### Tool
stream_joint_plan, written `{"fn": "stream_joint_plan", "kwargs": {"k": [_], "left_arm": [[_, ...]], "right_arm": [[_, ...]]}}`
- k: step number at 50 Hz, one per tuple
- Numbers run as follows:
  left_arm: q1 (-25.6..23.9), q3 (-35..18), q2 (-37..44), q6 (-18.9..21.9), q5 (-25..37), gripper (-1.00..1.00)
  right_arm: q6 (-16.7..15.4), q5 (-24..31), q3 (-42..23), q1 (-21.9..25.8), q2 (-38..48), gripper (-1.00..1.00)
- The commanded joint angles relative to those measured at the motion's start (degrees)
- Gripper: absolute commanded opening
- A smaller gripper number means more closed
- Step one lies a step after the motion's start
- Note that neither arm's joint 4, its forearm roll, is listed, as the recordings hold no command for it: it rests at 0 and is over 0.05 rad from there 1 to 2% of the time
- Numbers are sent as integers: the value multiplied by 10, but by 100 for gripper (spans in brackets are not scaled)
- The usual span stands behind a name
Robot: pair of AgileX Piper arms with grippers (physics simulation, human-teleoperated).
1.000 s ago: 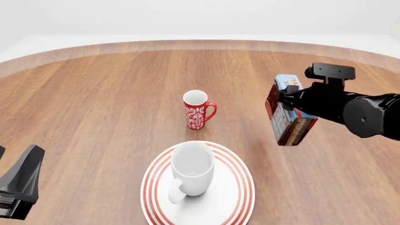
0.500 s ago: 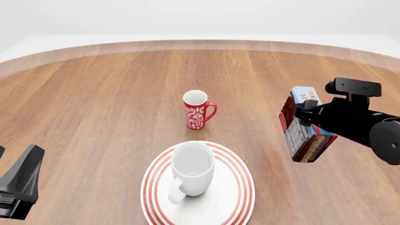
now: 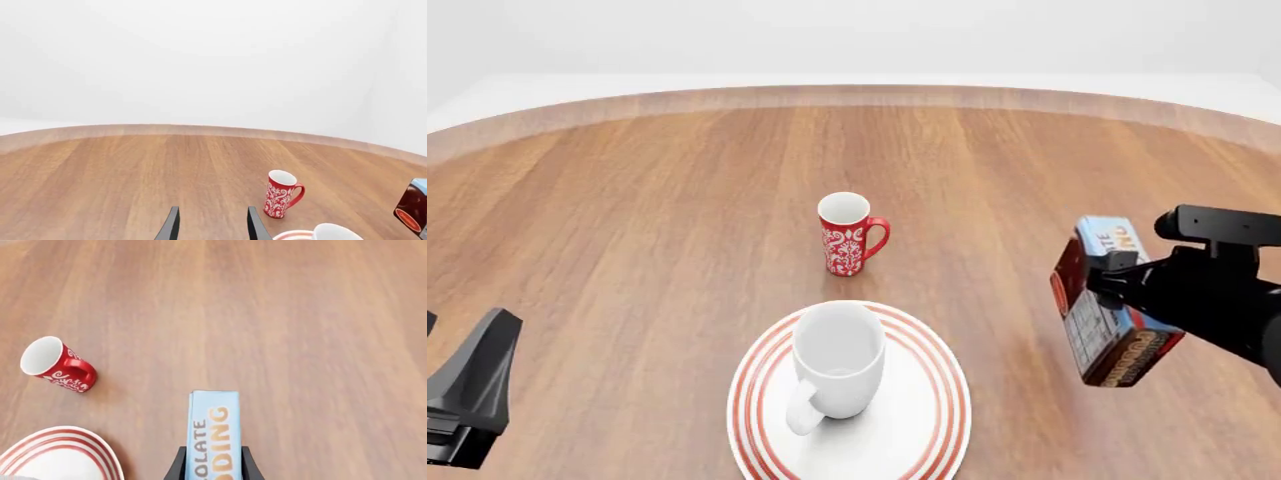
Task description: Pick up the white mug and put it on the plate, and put the chocolate pudding to the right of the plate.
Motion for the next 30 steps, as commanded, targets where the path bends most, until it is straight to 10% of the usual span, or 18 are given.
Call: {"fn": "stream_joint_plan", "kwargs": {"k": [1,30], "left_arm": [[0,0,0,1,0,100],[0,0,0,1,0,100]], "right_arm": [[1,14,27,-17,-34,-100],[16,27,77,-3,-63,-100]]}}
